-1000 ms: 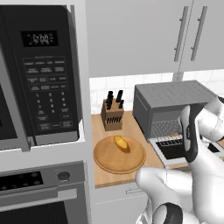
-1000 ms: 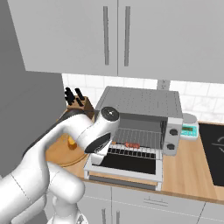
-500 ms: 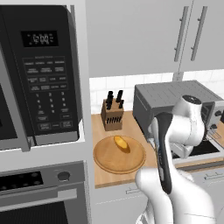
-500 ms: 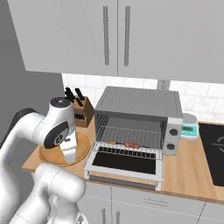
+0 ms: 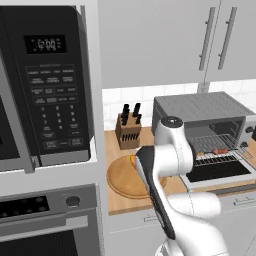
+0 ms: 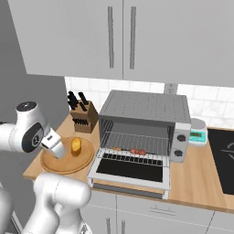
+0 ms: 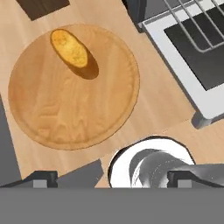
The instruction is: Pick up the kebab skewer and baguette bread, and place them inside the toaster oven. Close the toaster oven door and start by setting the timer.
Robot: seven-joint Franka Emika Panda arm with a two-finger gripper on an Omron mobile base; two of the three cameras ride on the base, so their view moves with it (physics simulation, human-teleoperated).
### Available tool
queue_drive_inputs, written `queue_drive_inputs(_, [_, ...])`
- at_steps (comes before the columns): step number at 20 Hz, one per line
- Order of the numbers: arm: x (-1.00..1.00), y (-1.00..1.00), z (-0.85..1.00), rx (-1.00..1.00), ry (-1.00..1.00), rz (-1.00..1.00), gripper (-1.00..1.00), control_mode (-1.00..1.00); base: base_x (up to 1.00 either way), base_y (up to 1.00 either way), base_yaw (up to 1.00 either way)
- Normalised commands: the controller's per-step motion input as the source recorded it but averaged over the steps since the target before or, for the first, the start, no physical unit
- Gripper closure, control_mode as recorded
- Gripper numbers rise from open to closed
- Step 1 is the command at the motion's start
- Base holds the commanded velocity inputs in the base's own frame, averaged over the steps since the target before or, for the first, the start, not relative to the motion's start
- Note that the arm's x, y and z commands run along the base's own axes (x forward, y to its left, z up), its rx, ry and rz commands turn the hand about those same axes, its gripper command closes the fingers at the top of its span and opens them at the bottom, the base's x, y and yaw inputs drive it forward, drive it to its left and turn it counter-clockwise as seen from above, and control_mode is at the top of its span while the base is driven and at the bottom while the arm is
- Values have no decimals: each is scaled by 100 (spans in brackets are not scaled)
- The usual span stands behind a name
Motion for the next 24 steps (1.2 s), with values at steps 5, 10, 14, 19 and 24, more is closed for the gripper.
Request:
queue_drive_inputs(5, [90, 2, -24, -7, 0, 51, -100, -100, 0, 0, 0])
queue_drive_inputs(10, [83, -6, -32, -10, 9, 24, -100, -100, 0, 0, 0])
queue_drive_inputs(14, [64, 9, -45, -9, 10, 8, -100, -100, 0, 0, 0])
queue_drive_inputs(19, [68, -2, -33, -2, 15, 5, -100, -100, 0, 0, 0])
queue_drive_inputs(24, [43, 0, -38, 0, 9, 3, -100, -100, 0, 0, 0])
